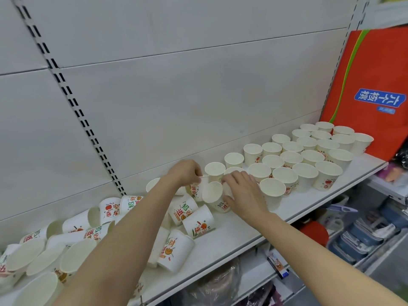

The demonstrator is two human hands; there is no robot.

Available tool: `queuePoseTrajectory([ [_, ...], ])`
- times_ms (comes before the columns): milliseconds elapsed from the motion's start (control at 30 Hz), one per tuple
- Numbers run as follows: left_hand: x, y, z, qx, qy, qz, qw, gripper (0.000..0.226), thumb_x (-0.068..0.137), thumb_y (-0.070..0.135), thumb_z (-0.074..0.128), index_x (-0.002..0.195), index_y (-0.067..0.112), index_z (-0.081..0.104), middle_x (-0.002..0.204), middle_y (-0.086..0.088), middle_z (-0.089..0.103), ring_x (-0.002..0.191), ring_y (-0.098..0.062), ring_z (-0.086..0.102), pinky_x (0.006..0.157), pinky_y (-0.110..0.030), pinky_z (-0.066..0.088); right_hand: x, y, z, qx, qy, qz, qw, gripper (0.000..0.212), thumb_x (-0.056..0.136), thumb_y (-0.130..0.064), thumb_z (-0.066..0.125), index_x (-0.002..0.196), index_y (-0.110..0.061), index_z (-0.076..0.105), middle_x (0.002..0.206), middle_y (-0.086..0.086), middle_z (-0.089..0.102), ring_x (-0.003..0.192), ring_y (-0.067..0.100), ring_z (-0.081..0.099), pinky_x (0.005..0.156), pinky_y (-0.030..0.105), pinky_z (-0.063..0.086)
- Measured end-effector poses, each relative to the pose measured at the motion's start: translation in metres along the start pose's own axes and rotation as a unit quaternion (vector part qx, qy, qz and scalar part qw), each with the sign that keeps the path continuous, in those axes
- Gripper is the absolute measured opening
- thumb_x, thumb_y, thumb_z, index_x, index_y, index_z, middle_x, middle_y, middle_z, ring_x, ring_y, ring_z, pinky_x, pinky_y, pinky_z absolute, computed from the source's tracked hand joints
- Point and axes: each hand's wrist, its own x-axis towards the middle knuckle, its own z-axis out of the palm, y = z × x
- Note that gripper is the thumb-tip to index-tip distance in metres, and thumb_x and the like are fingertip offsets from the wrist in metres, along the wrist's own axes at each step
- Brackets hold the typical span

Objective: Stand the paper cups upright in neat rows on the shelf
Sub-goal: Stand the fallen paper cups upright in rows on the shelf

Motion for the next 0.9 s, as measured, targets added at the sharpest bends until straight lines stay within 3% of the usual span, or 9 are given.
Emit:
queuePoseTrajectory([
  [100,-0.01,-0.004,-0.009,-0.028,0.035,-0.005,0.999,0.009,0.083,0.018,0.07,0.083,0.027,0.068,0.086,0.01,0.067,0.084,-0.013,0.065,0.077,-0.035,0.056,0.003,0.005,-0.002,0.016,-0.06,-0.045,0.997,0.051,0.065,-0.015,0.075,0.112,-0.027,0.056,0.111,-0.001,0.053,0.089,0.022,0.05,0.072,0.032,0.039],
  [167,-0.018,-0.005,-0.009,-0.036,0.066,-0.016,0.997,0.012,0.082,0.02,0.07,0.078,0.031,0.067,0.081,0.013,0.067,0.078,-0.012,0.065,0.071,-0.032,0.055,0.001,0.009,0.0,0.011,-0.072,-0.077,0.994,0.037,0.065,-0.013,0.077,0.097,-0.025,0.063,0.114,0.002,0.056,0.089,0.024,0.054,0.07,0.032,0.039],
  [267,-0.03,-0.001,0.0,-0.02,0.104,-0.024,0.994,0.01,0.081,0.022,0.071,0.077,0.031,0.07,0.08,0.013,0.068,0.078,-0.012,0.064,0.067,-0.029,0.052,-0.001,0.015,0.0,0.025,-0.033,-0.086,0.995,0.018,0.065,-0.014,0.082,0.073,-0.018,0.066,0.101,0.002,0.063,0.079,0.025,0.058,0.061,0.029,0.038],
  [467,-0.041,0.019,0.033,-0.033,0.148,-0.03,0.988,0.007,0.084,0.027,0.07,0.088,0.03,0.075,0.091,0.012,0.071,0.088,-0.012,0.063,0.074,-0.032,0.053,-0.024,0.024,-0.013,0.072,0.045,-0.126,0.988,0.016,0.071,-0.019,0.078,0.071,-0.016,0.062,0.07,-0.005,0.058,0.072,0.024,0.05,0.058,0.033,0.043],
  [600,-0.039,0.032,0.043,-0.047,0.136,-0.016,0.989,0.016,0.084,0.027,0.071,0.099,0.029,0.074,0.103,0.011,0.071,0.092,-0.012,0.064,0.07,-0.025,0.042,-0.03,0.033,-0.013,0.041,0.027,-0.155,0.987,0.012,0.072,-0.019,0.073,0.068,-0.017,0.063,0.064,-0.005,0.056,0.07,0.024,0.048,0.057,0.034,0.042],
  [733,-0.051,0.019,0.03,-0.032,0.137,-0.013,0.99,0.025,0.085,0.028,0.072,0.11,0.031,0.069,0.115,0.011,0.066,0.095,-0.012,0.063,0.08,-0.03,0.049,-0.024,0.038,-0.004,0.032,0.005,-0.148,0.989,0.014,0.07,-0.014,0.076,0.067,-0.018,0.063,0.062,-0.004,0.055,0.068,0.025,0.049,0.055,0.035,0.041],
  [900,-0.07,-0.005,0.015,0.058,0.036,-0.015,0.998,0.028,0.093,0.018,0.058,0.116,0.032,0.068,0.12,0.007,0.064,0.105,-0.014,0.057,0.086,-0.035,0.05,-0.018,0.037,-0.004,0.041,0.007,-0.141,0.989,0.017,0.064,-0.015,0.084,0.072,-0.018,0.069,0.068,-0.004,0.063,0.07,0.026,0.054,0.059,0.034,0.044],
])
